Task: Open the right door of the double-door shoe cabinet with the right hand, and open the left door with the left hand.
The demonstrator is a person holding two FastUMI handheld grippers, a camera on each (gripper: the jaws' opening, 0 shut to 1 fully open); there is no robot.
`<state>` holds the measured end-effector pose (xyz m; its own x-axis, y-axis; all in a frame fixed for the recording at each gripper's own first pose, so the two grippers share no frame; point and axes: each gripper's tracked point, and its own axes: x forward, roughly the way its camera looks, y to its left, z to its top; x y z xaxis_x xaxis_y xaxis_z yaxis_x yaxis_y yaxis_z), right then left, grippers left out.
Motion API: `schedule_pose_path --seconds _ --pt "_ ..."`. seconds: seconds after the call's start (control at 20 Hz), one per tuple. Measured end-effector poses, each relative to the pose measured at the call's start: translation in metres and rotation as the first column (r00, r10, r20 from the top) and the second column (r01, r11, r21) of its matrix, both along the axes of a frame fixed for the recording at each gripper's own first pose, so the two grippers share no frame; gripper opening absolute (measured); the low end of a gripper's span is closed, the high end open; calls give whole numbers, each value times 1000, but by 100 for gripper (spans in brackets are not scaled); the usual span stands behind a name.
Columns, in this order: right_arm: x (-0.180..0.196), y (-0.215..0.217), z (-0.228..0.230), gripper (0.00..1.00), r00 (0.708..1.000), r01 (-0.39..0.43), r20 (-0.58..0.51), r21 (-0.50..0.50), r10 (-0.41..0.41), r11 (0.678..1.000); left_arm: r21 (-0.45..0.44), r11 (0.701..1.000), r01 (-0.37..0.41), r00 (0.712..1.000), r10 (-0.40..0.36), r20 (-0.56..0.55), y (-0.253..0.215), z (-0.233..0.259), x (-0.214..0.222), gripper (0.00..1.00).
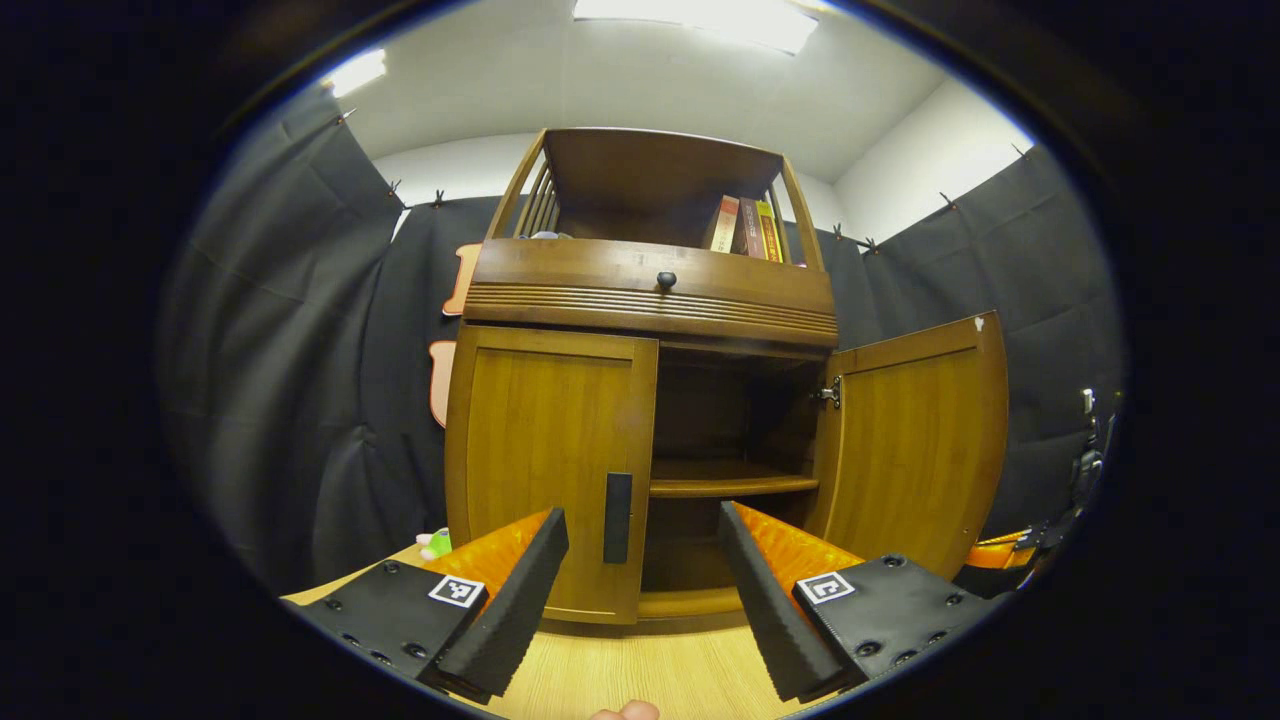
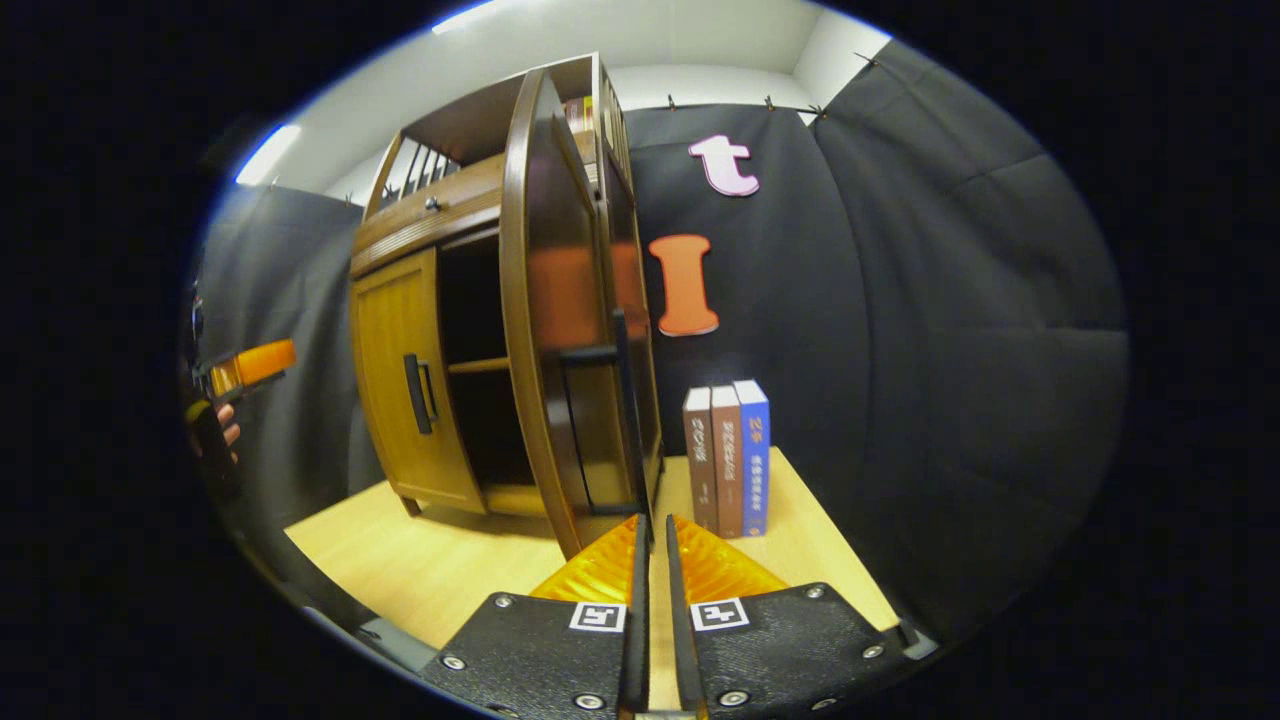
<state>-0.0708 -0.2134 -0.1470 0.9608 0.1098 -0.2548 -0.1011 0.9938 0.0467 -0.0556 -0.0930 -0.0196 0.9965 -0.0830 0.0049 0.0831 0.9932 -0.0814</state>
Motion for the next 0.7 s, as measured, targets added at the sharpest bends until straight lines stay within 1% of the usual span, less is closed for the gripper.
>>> schedule_pose_path --seconds 0.05,0.2,0.25,0.3,0.35,0.4,0.5,0.55,0.6,0.65,0.7 --pt "-8 -3 4 10 1000 16 7 -26 -16 1000 -3 1000 -1 1000 1 -10 1 -4 4 98" --pt "-27 10 28 9 998 55 43 7 -55 998 -12 1000 -1 999 0 -49 2 -19 13 98" --pt "-31 14 37 9 996 65 57 4 -65 998 -12 1000 -7 998 7 -63 3 -23 15 98" --pt "-32 21 46 22 995 65 74 -4 -65 998 -10 1000 -14 997 13 -76 8 -28 17 98" --pt "-32 31 54 22 994 63 89 -8 -62 998 -1 1000 -19 996 19 -90 11 -32 19 98" --pt "-31 44 65 9 992 57 109 1 -57 998 16 999 -31 995 32 -99 16 -36 20 98" --pt "-23 75 83 9 988 24 151 18 -26 1000 52 996 -69 991 74 -109 33 -39 20 98" --pt "-16 90 91 22 985 1 172 22 -4 1000 59 995 -85 989 91 -112 42 -39 20 98" --pt "-11 108 98 22 981 -39 190 29 33 999 58 994 -98 988 104 -116 48 -40 18 98" --pt "-5 123 101 8 977 -68 207 42 58 997 54 993 -109 986 115 -120 53 -39 17 98" --pt "1 132 105 8 973 -84 219 61 69 995 50 991 -121 984 126 -125 58 -39 13 98"
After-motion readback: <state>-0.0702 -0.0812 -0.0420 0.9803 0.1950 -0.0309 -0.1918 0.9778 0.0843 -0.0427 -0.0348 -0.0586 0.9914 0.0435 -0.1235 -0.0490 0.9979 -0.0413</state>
